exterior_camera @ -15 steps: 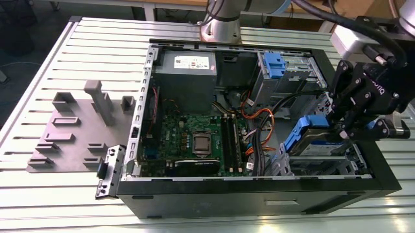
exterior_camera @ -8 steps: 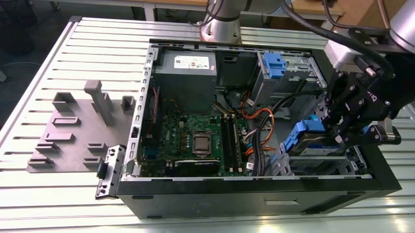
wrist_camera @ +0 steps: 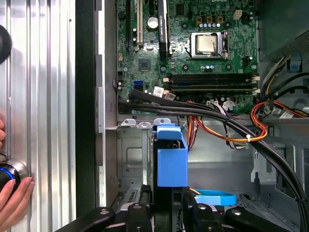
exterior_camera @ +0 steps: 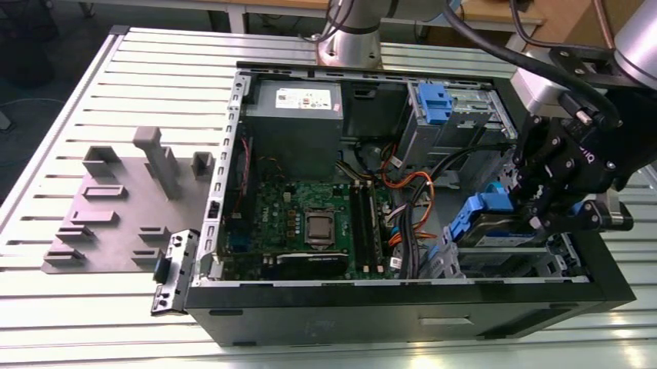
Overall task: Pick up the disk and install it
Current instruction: 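Insert the disk into the insertion slot, then insert the first disk wire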
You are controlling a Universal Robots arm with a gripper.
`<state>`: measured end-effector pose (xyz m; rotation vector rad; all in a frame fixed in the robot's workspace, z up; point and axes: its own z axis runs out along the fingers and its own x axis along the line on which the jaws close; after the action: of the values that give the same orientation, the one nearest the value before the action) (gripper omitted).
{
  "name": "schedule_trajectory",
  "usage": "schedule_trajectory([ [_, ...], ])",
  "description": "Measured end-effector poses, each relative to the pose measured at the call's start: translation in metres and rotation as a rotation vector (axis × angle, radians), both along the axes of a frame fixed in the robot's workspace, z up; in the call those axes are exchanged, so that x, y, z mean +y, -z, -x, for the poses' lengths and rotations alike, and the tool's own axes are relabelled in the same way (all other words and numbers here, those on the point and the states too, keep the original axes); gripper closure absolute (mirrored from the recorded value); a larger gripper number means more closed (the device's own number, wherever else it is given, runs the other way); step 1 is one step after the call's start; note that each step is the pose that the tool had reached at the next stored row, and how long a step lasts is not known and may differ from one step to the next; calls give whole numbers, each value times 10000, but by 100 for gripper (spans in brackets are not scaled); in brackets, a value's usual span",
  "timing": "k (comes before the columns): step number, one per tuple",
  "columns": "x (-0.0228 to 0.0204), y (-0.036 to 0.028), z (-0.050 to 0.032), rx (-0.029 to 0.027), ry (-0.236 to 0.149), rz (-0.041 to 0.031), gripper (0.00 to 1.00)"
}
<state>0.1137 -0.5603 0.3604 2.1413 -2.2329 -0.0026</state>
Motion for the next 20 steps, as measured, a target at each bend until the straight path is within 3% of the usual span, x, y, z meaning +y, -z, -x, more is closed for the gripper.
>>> schedule_trajectory([
  [1,0,0,0,0,0,2,64],
  [2,0,-1,0,0,-1,7,58],
  [20,36,4,0,-3,0,-34,58],
])
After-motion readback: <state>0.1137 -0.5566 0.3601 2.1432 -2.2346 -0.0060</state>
